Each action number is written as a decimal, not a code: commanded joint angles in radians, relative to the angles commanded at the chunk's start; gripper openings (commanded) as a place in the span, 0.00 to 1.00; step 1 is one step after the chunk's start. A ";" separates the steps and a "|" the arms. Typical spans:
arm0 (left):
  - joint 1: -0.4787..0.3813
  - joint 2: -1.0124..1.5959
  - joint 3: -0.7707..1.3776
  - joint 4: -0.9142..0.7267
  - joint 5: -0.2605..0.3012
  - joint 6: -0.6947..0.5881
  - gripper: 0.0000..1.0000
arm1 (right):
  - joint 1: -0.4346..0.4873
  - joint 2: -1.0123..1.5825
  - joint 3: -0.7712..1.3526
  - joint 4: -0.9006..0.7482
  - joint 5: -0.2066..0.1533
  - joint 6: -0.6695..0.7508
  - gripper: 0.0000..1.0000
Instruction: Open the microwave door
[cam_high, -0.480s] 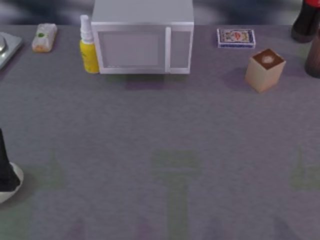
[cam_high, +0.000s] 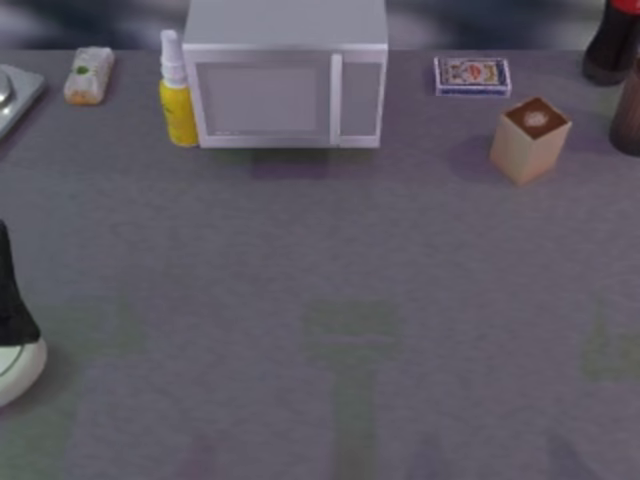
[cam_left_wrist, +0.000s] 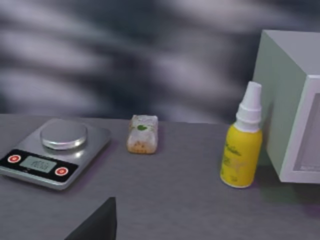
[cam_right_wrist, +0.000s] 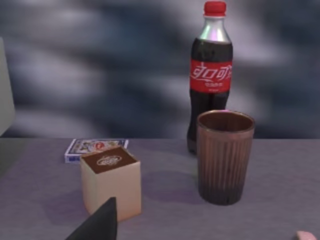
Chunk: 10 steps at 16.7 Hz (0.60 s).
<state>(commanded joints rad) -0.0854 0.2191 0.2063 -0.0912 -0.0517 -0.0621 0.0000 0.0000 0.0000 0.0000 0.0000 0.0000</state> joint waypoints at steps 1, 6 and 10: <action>-0.025 0.074 0.067 -0.025 -0.016 -0.020 1.00 | 0.000 0.000 0.000 0.000 0.000 0.000 1.00; -0.176 0.565 0.489 -0.164 -0.107 -0.150 1.00 | 0.000 0.000 0.000 0.000 0.000 0.000 1.00; -0.306 1.021 0.869 -0.271 -0.184 -0.268 1.00 | 0.000 0.000 0.000 0.000 0.000 0.000 1.00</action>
<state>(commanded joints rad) -0.3912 1.2397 1.0755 -0.3625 -0.2355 -0.3302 0.0000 0.0000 0.0000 0.0000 0.0000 0.0000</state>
